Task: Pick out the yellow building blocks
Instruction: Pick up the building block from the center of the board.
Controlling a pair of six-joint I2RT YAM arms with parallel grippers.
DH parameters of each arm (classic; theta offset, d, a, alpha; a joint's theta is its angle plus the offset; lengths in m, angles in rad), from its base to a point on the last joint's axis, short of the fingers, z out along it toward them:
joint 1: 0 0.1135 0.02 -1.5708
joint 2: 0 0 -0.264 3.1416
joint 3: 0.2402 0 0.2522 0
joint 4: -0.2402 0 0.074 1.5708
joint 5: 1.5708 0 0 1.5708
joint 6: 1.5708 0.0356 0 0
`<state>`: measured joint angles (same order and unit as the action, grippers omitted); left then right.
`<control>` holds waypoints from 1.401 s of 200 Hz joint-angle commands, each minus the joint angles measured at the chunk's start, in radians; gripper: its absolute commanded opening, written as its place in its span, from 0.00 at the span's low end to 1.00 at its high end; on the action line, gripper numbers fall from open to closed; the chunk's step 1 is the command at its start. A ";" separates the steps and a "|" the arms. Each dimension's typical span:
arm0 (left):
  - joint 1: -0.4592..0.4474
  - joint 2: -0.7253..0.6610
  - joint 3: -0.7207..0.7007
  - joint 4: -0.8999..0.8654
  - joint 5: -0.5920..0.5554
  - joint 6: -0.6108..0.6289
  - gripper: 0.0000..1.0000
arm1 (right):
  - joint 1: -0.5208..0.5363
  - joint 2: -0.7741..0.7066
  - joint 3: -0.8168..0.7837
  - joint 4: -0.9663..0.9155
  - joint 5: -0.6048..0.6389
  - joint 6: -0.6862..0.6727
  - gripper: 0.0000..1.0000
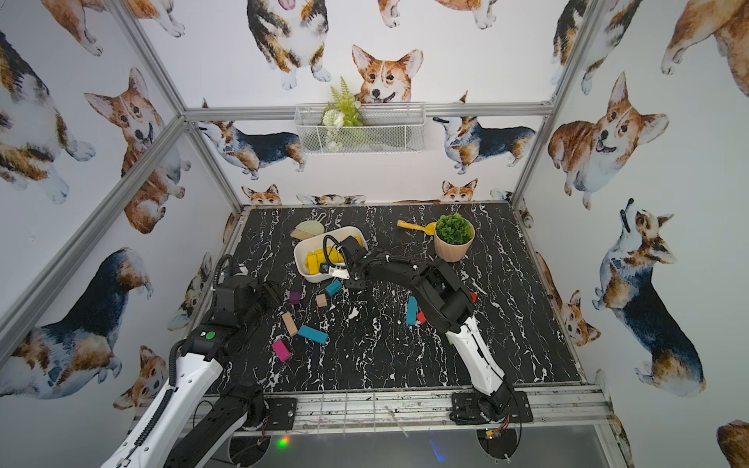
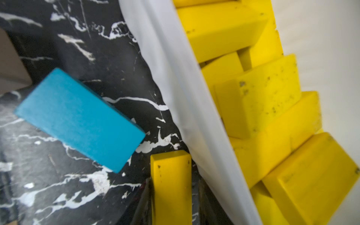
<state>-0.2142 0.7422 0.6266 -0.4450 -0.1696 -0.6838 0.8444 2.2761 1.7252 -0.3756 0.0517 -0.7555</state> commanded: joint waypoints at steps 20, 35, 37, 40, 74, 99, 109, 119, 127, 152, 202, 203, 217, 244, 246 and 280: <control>0.002 0.009 0.013 0.003 -0.015 0.000 0.62 | -0.010 0.052 0.063 -0.238 -0.058 0.012 0.41; 0.003 0.010 0.017 0.005 -0.010 0.000 0.62 | -0.023 0.072 0.108 -0.308 -0.092 0.056 0.42; 0.003 0.011 0.018 0.004 -0.010 0.000 0.62 | -0.024 0.073 0.111 -0.314 -0.096 0.059 0.42; 0.003 0.011 0.017 0.002 -0.010 0.000 0.62 | -0.030 0.078 0.121 -0.333 -0.107 0.069 0.42; 0.003 0.015 0.026 0.000 -0.005 0.000 0.62 | -0.050 0.107 0.148 -0.403 -0.119 0.091 0.46; 0.003 0.017 0.032 -0.003 -0.002 -0.002 0.62 | -0.063 0.127 0.173 -0.450 -0.128 0.099 0.46; 0.003 0.018 0.034 -0.006 0.000 0.000 0.62 | -0.067 0.133 0.191 -0.479 -0.136 0.103 0.44; 0.003 0.019 0.037 -0.009 -0.001 0.000 0.62 | -0.066 0.131 0.198 -0.502 -0.148 0.107 0.42; 0.002 0.021 0.039 -0.008 -0.001 0.000 0.62 | -0.066 0.127 0.198 -0.512 -0.156 0.110 0.40; 0.003 0.031 0.042 -0.003 0.004 -0.003 0.62 | -0.064 0.107 0.195 -0.531 -0.179 0.138 0.30; 0.004 0.047 0.033 0.009 0.013 -0.029 0.62 | -0.033 -0.003 0.198 -0.569 -0.215 0.143 0.19; 0.004 0.048 0.033 0.009 0.013 -0.030 0.62 | -0.032 -0.007 0.198 -0.568 -0.215 0.143 0.19; 0.004 0.054 0.025 0.013 0.013 -0.046 0.62 | -0.027 -0.057 0.189 -0.547 -0.243 0.175 0.18; 0.007 0.058 0.007 0.031 0.013 -0.084 0.62 | -0.024 -0.132 0.140 -0.380 -0.299 0.348 0.10; 0.007 0.057 0.006 0.031 0.013 -0.085 0.62 | -0.024 -0.135 0.137 -0.362 -0.303 0.367 0.09; 0.009 0.037 0.002 0.020 0.008 -0.095 0.62 | 0.009 -0.084 0.168 -0.134 -0.268 0.647 0.07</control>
<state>-0.2077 0.7959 0.6308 -0.4393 -0.1524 -0.7486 0.8249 2.1433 1.8561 -0.7200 -0.2260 -0.3744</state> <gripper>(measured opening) 0.617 0.282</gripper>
